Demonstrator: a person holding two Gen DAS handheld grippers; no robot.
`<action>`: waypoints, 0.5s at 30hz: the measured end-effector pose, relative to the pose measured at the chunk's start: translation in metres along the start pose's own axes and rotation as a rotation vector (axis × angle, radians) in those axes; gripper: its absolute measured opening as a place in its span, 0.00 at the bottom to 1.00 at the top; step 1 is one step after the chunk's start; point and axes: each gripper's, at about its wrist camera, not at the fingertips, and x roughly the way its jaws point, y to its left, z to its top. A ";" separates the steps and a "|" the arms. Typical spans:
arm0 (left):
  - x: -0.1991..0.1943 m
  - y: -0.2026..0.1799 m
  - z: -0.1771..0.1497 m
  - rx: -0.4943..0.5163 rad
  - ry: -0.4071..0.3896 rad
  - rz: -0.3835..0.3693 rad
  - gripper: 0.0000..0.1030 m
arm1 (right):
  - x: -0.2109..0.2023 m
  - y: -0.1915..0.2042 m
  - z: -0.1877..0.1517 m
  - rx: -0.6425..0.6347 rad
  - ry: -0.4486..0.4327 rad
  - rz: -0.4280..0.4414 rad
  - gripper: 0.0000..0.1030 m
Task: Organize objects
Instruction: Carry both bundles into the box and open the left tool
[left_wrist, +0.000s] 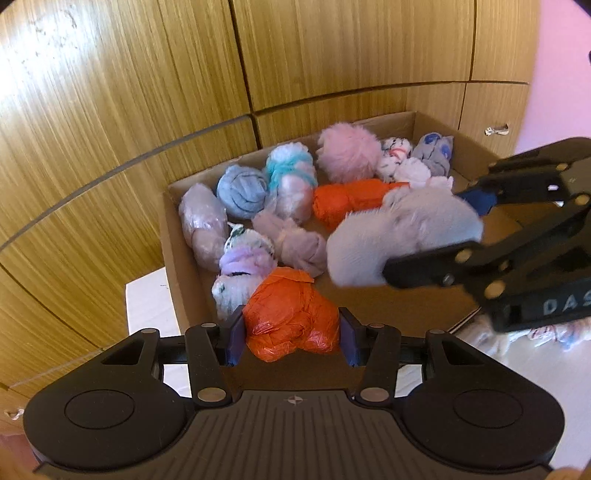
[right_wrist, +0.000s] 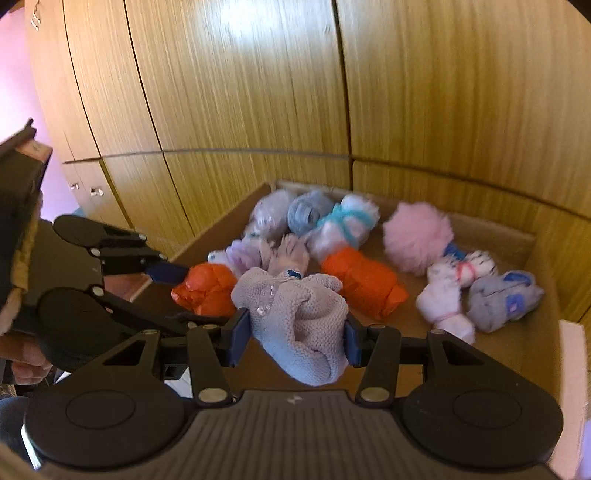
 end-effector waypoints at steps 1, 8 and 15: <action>0.002 0.001 -0.001 0.001 0.000 0.002 0.55 | 0.005 -0.001 -0.001 0.003 0.011 0.001 0.45; 0.004 0.001 -0.008 0.026 -0.010 0.020 0.56 | 0.024 -0.005 -0.003 -0.003 0.044 -0.006 0.45; 0.002 -0.001 -0.008 0.036 -0.010 0.037 0.64 | 0.026 -0.008 -0.003 -0.008 0.059 -0.012 0.46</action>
